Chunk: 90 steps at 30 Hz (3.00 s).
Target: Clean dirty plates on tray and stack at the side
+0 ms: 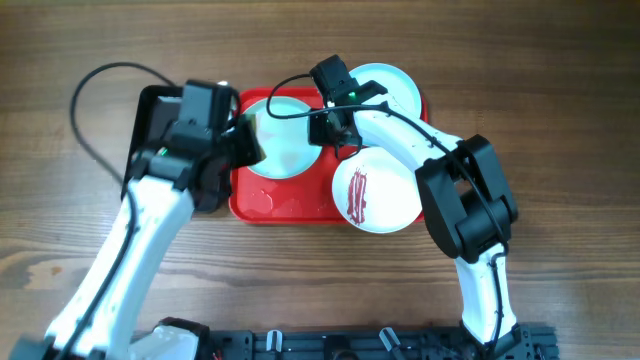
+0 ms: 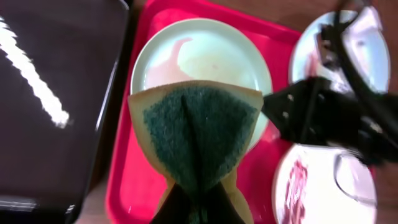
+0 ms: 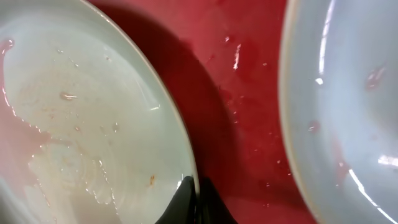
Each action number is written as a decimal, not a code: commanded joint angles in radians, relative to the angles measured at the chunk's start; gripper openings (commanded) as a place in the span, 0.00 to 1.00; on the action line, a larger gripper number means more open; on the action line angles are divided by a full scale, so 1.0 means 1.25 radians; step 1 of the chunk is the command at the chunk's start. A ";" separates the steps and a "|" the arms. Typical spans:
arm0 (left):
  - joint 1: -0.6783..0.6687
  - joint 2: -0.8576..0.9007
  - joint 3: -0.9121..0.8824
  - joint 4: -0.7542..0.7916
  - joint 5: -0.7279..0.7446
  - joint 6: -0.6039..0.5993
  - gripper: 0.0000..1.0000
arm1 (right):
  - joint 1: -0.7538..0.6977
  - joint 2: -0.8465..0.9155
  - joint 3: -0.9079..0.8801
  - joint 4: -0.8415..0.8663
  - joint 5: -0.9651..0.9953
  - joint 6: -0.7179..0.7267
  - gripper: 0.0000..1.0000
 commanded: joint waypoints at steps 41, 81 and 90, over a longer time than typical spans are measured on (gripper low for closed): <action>0.211 -0.060 0.005 -0.119 -0.052 -0.025 0.04 | 0.242 -0.283 -0.019 -0.168 0.929 -0.092 0.04; 0.211 -0.060 0.005 -0.119 -0.064 -0.025 0.04 | 0.315 -0.287 -0.019 -0.110 0.980 -0.194 0.04; 0.211 -0.060 0.005 -0.119 -0.065 -0.021 0.04 | 0.233 -0.295 -0.019 -0.131 0.575 -0.146 0.04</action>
